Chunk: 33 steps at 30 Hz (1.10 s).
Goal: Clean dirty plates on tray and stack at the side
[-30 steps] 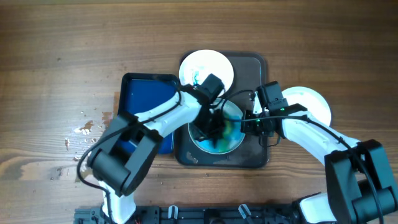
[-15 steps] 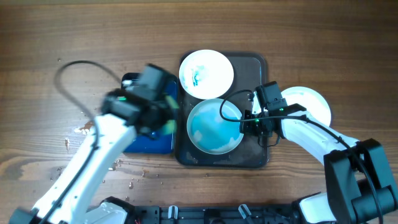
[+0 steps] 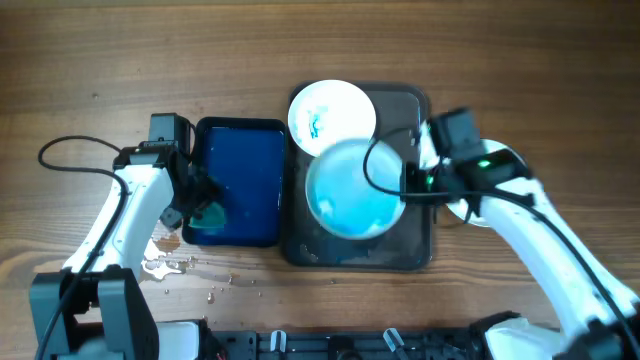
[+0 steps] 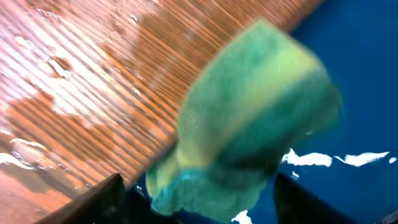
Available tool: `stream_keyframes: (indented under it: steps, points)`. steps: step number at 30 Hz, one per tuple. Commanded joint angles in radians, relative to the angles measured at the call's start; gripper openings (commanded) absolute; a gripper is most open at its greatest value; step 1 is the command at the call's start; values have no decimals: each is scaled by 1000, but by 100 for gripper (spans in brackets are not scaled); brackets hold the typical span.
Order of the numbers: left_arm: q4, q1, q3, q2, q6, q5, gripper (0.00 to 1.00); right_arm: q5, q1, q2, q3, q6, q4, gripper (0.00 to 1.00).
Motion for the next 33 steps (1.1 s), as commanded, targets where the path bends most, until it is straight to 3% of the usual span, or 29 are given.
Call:
stream_keyframes:
  steps: [1,3,8,10,14,16,20,24,29,31,33]
  points:
    - [-3,6,17,-14,13,144,82,93,45,-25,164,-37,-22,4]
    - [-2,6,19,-37,13,180,100,168,126,-11,200,-5,59,4]
    - [-3,6,19,-52,13,182,100,394,362,179,200,135,380,4]
    - [-4,6,19,-51,13,182,100,599,447,307,200,171,507,4]
    - [-71,6,19,-51,13,178,100,775,541,391,200,130,599,4]
    - [-68,6,19,-51,13,178,100,795,570,385,202,45,607,4]
    - [-66,6,19,-51,13,178,100,1072,672,328,208,-140,644,5]
    - [-66,6,19,-51,13,178,100,1391,768,299,208,-498,872,4]
    - [-66,6,19,-51,13,178,100,1485,827,300,207,-858,1214,4]
    - [-66,6,19,-51,13,178,100,1484,835,300,207,-951,1249,4]
    - [-66,6,19,-51,13,178,100,1484,842,301,206,-956,1241,4]
